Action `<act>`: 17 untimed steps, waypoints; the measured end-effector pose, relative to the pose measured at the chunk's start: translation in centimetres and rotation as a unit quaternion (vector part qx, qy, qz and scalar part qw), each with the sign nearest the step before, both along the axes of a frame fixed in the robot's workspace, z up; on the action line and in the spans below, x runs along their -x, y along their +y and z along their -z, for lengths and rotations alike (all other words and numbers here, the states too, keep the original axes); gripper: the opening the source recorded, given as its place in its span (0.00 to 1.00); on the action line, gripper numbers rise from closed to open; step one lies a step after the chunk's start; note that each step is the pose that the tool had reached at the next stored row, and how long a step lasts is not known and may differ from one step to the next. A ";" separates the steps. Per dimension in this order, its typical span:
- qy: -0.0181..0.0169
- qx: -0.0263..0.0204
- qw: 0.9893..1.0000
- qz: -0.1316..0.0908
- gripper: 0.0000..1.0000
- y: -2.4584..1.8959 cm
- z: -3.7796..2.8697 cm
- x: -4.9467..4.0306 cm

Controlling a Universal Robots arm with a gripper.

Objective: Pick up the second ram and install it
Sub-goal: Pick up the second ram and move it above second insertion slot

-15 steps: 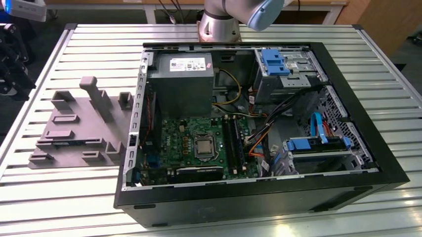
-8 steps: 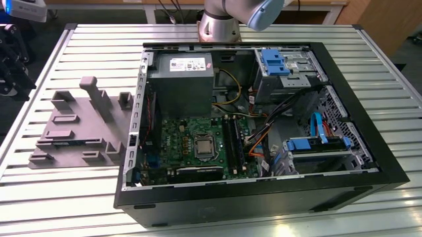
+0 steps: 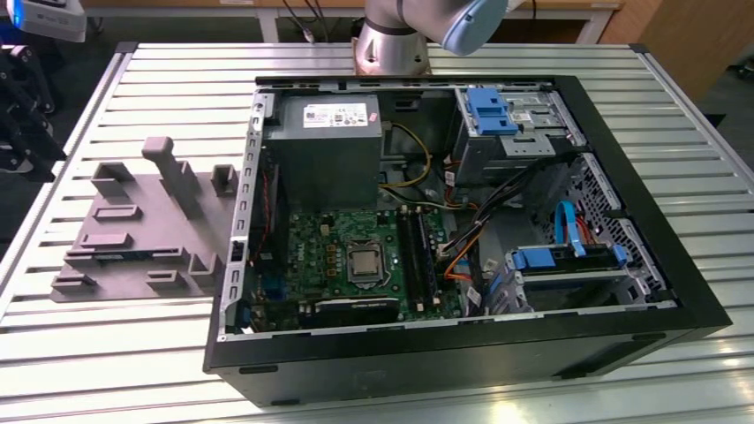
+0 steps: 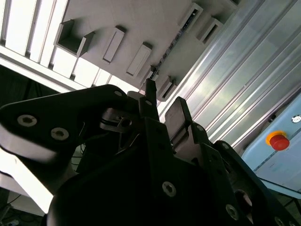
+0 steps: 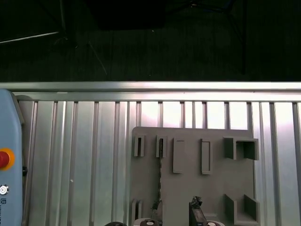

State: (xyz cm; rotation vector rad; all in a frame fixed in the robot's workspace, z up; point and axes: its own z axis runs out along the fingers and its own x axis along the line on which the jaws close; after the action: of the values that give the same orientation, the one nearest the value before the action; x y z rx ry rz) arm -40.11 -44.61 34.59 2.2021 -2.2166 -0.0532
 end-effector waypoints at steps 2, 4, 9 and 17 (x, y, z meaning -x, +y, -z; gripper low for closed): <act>0.000 0.000 1.000 0.000 0.36 0.00 0.32 -0.15; 0.000 0.000 1.000 0.000 0.36 0.00 0.67 -0.16; -0.001 0.000 1.000 0.000 0.36 -0.01 1.58 -0.16; -0.002 0.000 1.000 0.000 0.36 -0.01 1.88 -0.16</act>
State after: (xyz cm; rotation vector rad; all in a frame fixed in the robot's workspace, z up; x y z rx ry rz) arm -39.94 -44.63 32.71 2.2039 -2.2184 -0.0492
